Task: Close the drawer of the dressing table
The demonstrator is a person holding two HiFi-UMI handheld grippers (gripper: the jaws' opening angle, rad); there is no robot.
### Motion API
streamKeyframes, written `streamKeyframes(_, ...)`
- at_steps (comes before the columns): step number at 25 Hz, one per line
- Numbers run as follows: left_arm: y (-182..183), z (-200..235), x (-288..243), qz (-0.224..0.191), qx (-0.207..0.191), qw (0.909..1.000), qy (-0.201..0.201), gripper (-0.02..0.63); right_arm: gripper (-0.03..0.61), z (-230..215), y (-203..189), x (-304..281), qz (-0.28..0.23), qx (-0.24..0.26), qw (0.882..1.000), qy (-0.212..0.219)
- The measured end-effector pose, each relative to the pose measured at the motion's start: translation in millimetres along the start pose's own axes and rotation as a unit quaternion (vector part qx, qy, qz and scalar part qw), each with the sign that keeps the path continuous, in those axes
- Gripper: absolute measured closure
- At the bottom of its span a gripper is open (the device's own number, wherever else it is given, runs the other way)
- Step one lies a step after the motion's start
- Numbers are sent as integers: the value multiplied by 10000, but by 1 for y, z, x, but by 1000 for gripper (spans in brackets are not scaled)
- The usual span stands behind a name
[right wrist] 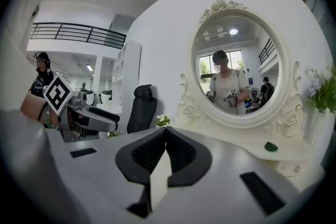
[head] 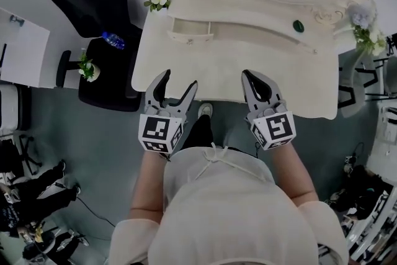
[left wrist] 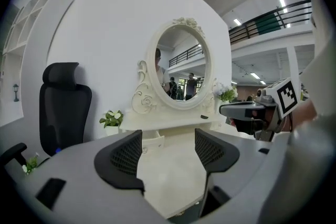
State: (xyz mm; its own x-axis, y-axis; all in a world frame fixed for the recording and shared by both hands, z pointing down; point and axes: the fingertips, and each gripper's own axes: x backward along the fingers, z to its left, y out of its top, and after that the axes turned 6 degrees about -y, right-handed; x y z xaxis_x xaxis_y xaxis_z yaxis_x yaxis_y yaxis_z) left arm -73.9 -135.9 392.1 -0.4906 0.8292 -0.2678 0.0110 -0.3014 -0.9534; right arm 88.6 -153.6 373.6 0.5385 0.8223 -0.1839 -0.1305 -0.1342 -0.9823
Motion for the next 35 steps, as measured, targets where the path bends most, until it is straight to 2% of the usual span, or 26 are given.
streamKeyframes(12, -52, 82, -95, 686, 454, 9966, -100, 284, 572, -31, -35, -111, 426, -186, 9988, -162)
streamKeyframes(18, -90, 98, -130, 1025, 725, 9918, -255, 284, 572, -36, -60, -142, 639, -291, 9974, -138)
streamKeyframes(22, -110, 98, -150, 1362, 715, 9873, -392, 293, 572, -43, -73, -152, 733, -354, 9966, -142)
streamKeyframes(25, -118, 101, -160, 1452, 737, 9862, -306, 321, 572, -47, -82, -156, 823, -403, 9957, -167)
streamKeyframes(30, -125, 109, -172, 1513, 885, 9845, -93, 413, 572, -53, -92, -162, 932, -463, 9944, -195)
streamKeyframes(35, -132, 106, -177, 1695, 727, 9828, -29, 494, 572, -56, -95, -165, 961, -515, 9938, -209)
